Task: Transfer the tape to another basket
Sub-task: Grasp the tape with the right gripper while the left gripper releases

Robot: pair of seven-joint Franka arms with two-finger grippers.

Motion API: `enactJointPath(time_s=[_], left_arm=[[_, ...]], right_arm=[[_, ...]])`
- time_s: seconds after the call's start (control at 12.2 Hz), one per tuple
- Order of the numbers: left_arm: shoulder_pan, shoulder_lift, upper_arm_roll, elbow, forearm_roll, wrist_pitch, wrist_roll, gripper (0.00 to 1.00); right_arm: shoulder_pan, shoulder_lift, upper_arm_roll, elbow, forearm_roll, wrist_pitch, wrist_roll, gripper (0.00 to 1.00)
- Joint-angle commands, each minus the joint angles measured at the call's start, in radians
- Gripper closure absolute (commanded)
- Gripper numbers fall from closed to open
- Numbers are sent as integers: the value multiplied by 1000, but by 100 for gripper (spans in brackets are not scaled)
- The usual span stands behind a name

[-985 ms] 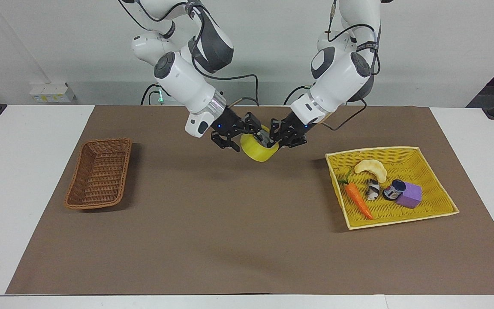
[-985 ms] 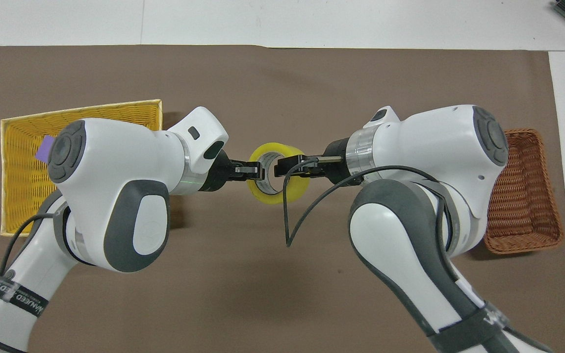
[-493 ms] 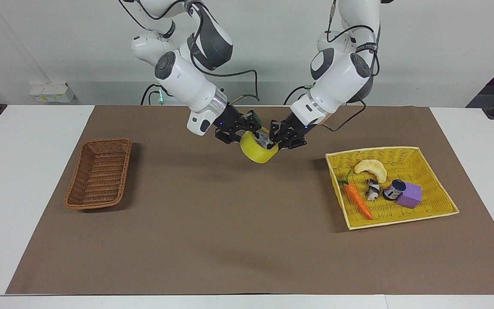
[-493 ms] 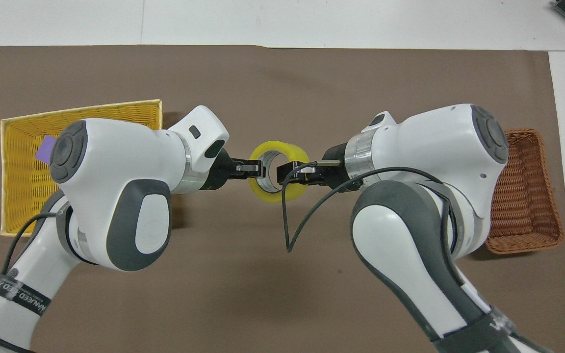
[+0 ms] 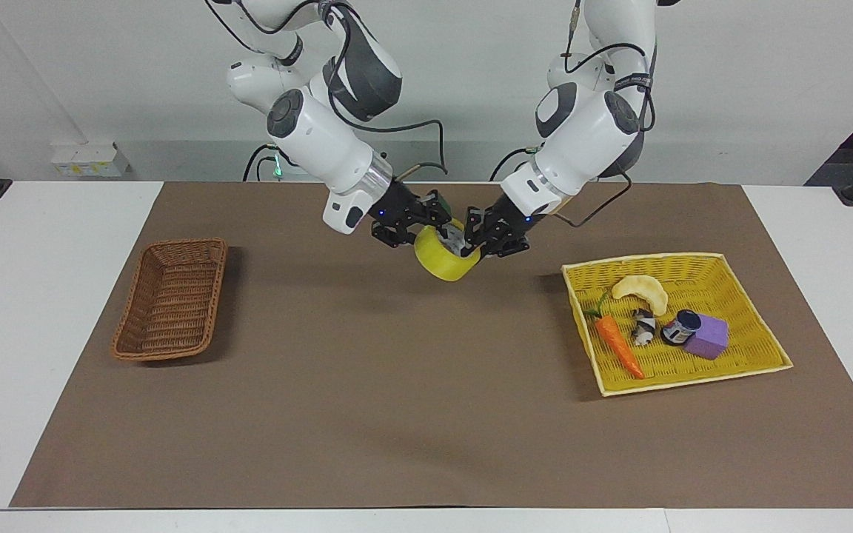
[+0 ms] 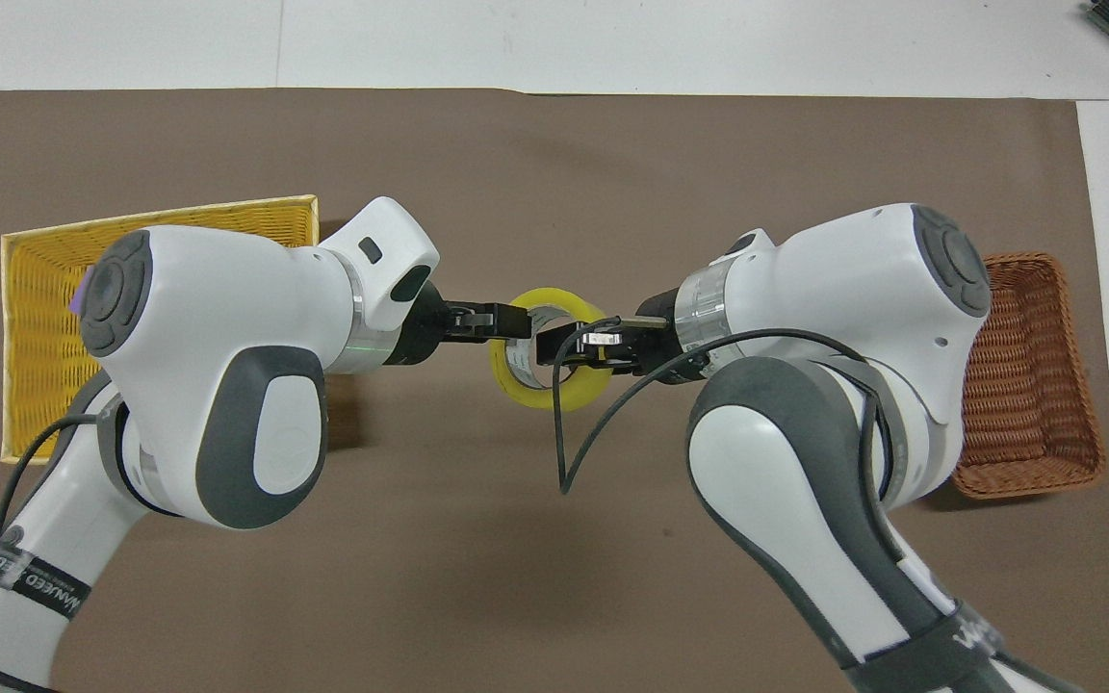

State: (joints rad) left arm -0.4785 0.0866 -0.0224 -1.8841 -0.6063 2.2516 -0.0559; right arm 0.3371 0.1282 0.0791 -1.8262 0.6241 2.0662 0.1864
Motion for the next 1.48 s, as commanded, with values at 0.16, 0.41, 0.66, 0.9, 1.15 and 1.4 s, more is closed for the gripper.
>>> enactJointPath(time_s=[0.16,0.41,0.66,0.9,1.15,1.4], left_arm=[[14,-19,13,-3,31,-6,4,0],[37,-51,15,-3,48,-53,2,0],[57,-100,18,-3,49,-166,2,0],[101,-139,21,-3,272,-268,2,0],[173,-140,25,32,453,-314,2,0],[247,-130,25,135,583,-388,45,0]], right_arm=[[-18,-18,-2,-10,-92,-17,51,100],[-41,-19,-5,-22,-115,-23,76,100],[-36,-35,-2,-48,-317,-26,149,100],[-81,-36,-9,-54,-433,-75,154,100],[-185,-36,-9,-65,-532,-112,140,100],[-330,-33,-5,-65,-613,-156,30,100]])
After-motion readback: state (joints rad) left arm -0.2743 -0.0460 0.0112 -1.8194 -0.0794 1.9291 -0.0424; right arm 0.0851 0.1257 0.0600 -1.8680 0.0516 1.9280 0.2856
